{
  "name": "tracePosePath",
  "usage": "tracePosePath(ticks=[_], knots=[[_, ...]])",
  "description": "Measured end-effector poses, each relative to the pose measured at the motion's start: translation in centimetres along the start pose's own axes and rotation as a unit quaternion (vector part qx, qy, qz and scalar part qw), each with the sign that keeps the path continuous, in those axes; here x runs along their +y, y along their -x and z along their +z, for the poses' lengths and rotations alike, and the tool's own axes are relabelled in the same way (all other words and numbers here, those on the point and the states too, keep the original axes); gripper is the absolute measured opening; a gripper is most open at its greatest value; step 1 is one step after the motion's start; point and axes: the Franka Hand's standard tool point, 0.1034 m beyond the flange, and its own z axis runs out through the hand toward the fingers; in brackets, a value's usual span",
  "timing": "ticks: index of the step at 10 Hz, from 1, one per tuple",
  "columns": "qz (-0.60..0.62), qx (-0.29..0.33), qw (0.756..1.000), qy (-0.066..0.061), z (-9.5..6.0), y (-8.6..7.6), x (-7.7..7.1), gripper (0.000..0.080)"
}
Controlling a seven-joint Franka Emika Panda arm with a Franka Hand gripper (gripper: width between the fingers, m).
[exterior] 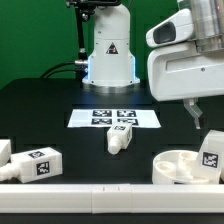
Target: Assemble stool
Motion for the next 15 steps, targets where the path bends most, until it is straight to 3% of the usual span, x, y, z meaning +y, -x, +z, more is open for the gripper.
tracePosePath(ticks=[2,3,5,6,7,10,11,12,13,14,15], knots=[[-0.054,0.000,0.999,0.001,0.0,-0.1,0.1,0.0649],[-0.125,0.002,0.992,0.011,0.1,-0.1,0.2,0.0649],[-0.307,0.003,0.951,0.043,0.1,0.2,0.1,0.0649],[-0.329,0.014,0.943,0.041,-0.1,-0.2,0.3,0.0649],[-0.294,0.032,0.955,0.024,-0.5,-1.4,1.8,0.0649],[-0.399,0.029,0.916,0.043,-0.5,-1.9,2.6,0.0649],[-0.503,0.023,0.862,0.060,-0.3,-2.2,2.8,0.0649],[-0.549,0.020,0.832,0.071,0.3,-2.0,2.7,0.0649],[-0.582,0.022,0.809,0.079,1.0,-1.4,1.8,0.0649],[-0.633,0.033,0.769,0.089,1.6,-0.9,0.6,0.0649],[-0.662,0.021,0.744,0.093,2.3,-0.7,1.1,0.0649]])
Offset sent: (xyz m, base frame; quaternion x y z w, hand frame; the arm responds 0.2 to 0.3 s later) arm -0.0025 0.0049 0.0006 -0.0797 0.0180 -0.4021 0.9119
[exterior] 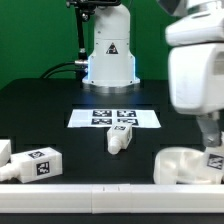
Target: Assemble stool
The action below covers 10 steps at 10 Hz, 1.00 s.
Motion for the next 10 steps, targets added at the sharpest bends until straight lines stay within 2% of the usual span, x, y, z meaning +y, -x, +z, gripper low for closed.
tracePosePath(ticks=[2,5,7,10], knots=[[-0.053,-0.007,0.999,0.000,0.9,0.5,0.2,0.0649],[-0.049,-0.007,0.999,-0.001,0.6,0.4,0.1,0.0649],[-0.048,-0.008,0.999,0.000,1.1,1.1,-0.2,0.0649],[-0.040,-0.010,0.999,0.000,1.1,1.9,0.5,0.0649]])
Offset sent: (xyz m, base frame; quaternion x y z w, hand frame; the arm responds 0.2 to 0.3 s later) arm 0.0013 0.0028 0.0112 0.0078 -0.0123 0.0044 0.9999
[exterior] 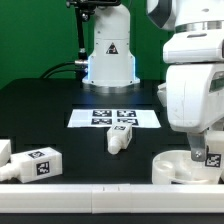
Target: Assemble stool
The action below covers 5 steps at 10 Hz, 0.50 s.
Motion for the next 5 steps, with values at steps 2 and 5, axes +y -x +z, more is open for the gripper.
tracePosePath(ticks=[2,5], knots=[[0.022,0.000,1.000,0.000,0.03,0.02,-0.02,0.0526],[0.127,0.000,0.992,-0.001,0.05,-0.01,-0.06,0.0335]])
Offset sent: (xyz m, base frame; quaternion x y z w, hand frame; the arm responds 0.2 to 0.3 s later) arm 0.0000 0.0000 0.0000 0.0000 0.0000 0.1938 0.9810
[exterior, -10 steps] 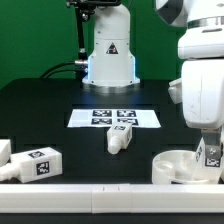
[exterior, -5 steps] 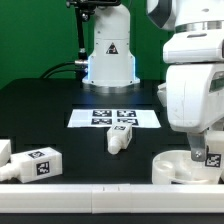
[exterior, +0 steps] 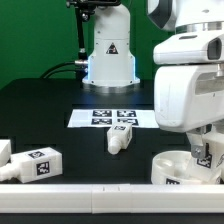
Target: Assemble stool
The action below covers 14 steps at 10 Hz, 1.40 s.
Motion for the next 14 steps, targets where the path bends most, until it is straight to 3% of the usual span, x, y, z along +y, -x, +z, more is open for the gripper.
tracePosePath(ticks=[3,8,10,12,14], knots=[[0.111,0.007,0.994,0.000,0.4,-0.9,0.8,0.0335],[0.297,0.018,0.955,-0.005,0.4,-0.8,0.7,0.0337],[0.462,0.027,0.886,0.009,0.5,0.0,1.2,0.0337],[0.597,0.014,0.802,0.015,0.4,1.1,1.8,0.0340],[0.652,0.015,0.758,0.023,0.4,1.6,2.1,0.0340]])
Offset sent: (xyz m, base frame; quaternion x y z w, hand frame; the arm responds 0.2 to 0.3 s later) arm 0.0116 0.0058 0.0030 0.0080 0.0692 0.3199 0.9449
